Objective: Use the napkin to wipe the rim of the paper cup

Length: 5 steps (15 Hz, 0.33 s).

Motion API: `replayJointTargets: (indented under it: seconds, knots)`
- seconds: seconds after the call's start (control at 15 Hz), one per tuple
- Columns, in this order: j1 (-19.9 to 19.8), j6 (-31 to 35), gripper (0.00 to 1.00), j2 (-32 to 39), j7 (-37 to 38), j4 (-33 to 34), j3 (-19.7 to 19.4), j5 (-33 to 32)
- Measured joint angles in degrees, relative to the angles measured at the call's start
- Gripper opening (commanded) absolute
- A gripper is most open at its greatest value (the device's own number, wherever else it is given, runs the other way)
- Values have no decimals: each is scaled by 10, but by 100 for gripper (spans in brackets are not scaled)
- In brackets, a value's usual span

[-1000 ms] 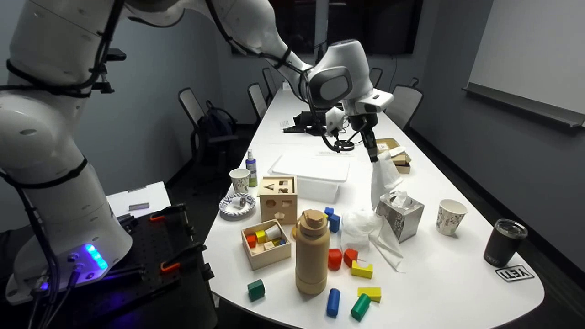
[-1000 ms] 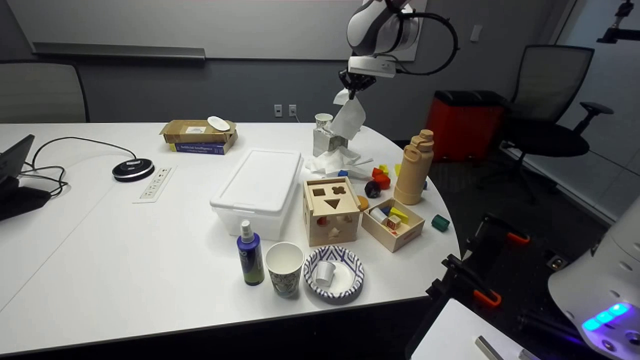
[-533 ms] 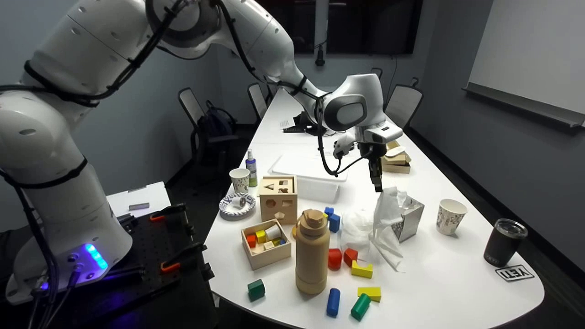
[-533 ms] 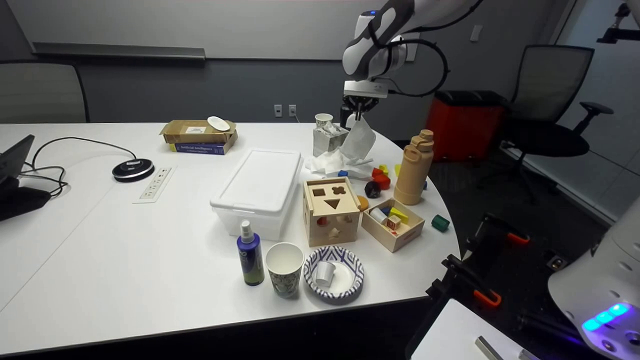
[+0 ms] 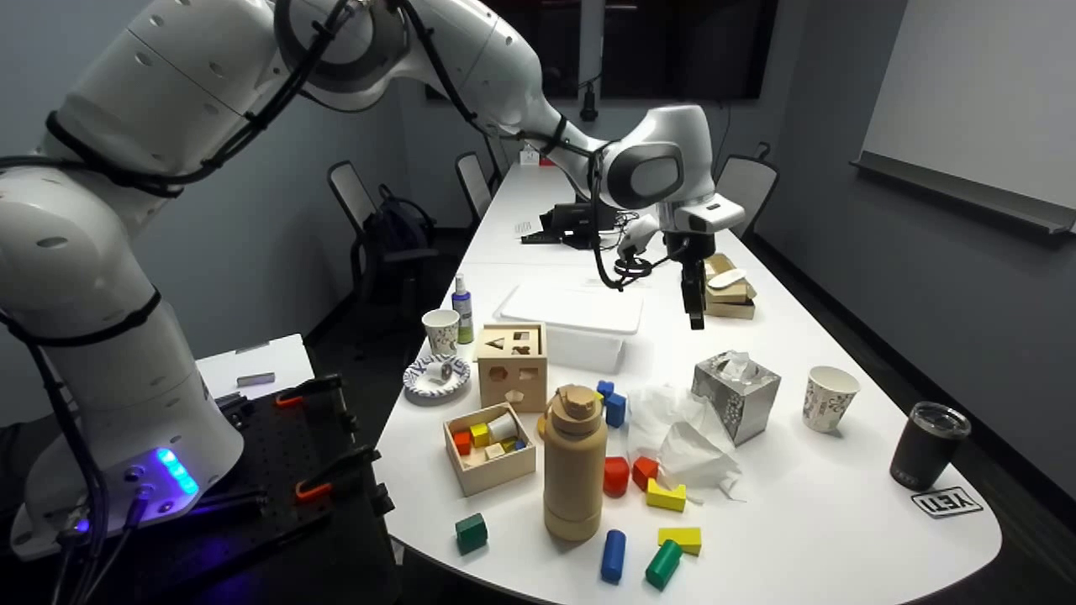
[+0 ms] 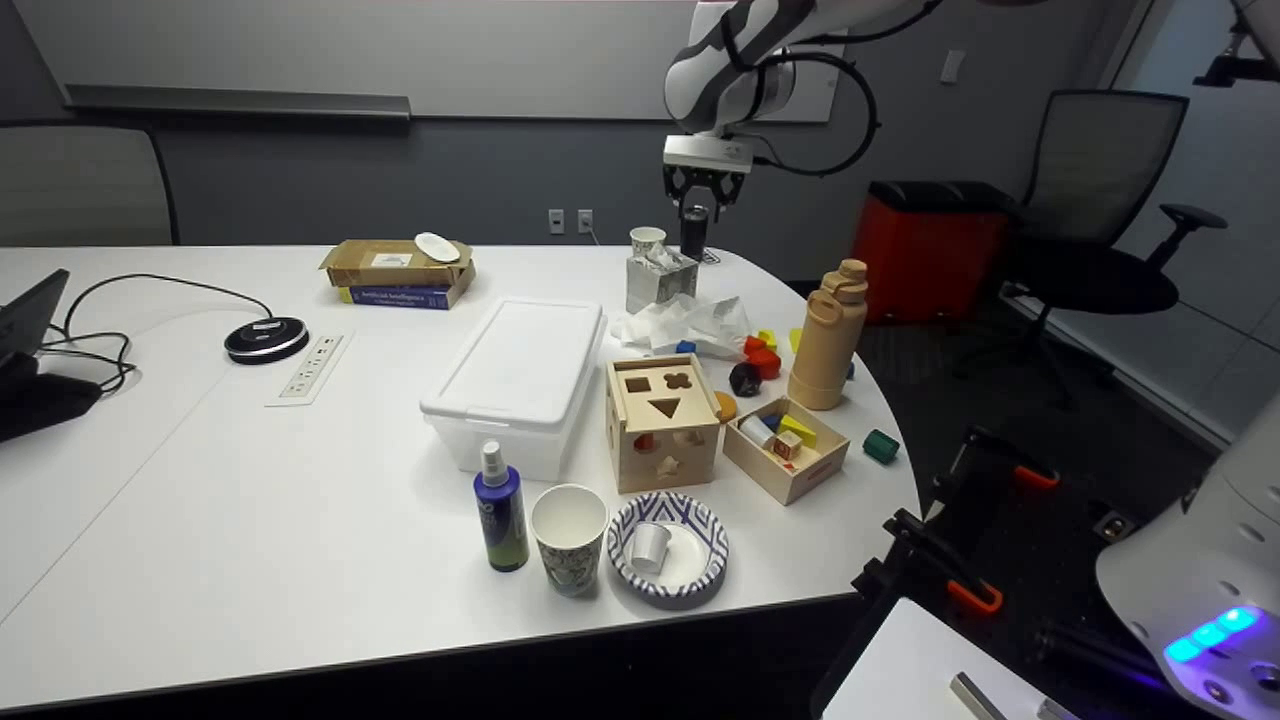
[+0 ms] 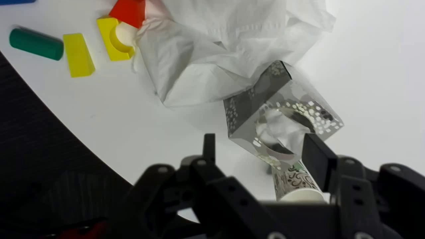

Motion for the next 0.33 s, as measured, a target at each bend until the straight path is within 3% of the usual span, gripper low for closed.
replayJointTargets:
  seconds: [0.33]
  knots:
    - [1,-27,100,-114,-41,-54,20,-3]
